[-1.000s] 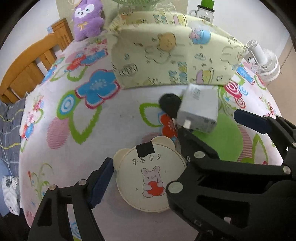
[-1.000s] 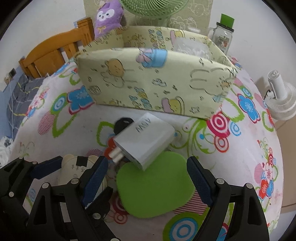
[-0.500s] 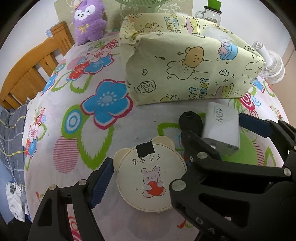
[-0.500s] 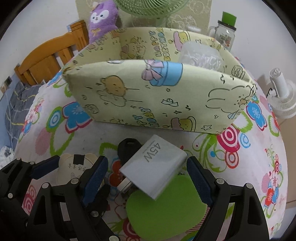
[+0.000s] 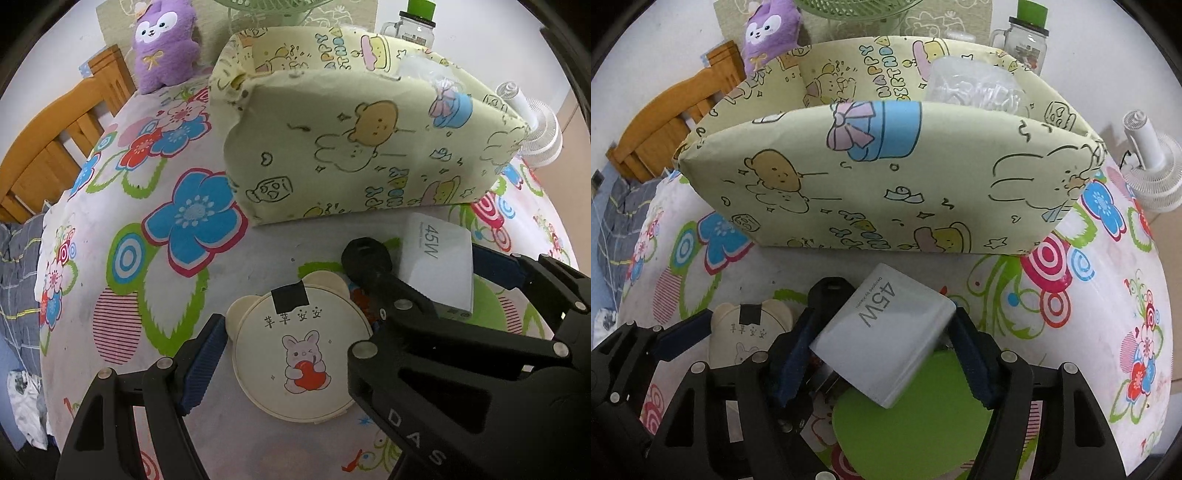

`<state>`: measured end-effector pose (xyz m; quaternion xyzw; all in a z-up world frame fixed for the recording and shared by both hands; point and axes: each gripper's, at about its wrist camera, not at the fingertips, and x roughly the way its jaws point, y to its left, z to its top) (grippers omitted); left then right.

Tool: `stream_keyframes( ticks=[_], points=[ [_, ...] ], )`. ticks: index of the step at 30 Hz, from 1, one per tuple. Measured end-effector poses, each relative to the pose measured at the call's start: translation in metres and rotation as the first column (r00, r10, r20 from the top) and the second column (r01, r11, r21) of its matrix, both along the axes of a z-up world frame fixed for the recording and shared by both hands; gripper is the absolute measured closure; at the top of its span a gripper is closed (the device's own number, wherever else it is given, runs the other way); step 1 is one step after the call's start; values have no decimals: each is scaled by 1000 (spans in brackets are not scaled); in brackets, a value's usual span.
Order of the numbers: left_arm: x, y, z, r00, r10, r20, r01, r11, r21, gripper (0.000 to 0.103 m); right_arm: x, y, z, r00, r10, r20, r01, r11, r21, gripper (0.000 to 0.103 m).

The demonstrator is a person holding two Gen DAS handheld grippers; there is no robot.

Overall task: Organize rigid objects
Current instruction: 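Grasp the printed charger with right tool while left grasps the round bunny coaster, then carry the printed charger and the bunny coaster toward the fabric box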

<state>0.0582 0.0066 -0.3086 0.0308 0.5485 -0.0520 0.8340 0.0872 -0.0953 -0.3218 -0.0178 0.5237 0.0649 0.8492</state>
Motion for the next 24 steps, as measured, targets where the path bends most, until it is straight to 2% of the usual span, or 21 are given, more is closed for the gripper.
stream_keyframes(
  ticks=[24],
  points=[
    [-13, -27, 66, 992, 3, 130, 1, 1000, -30, 22, -19, -31, 76, 990, -20, 140, 22, 1000, -16, 30]
  ],
)
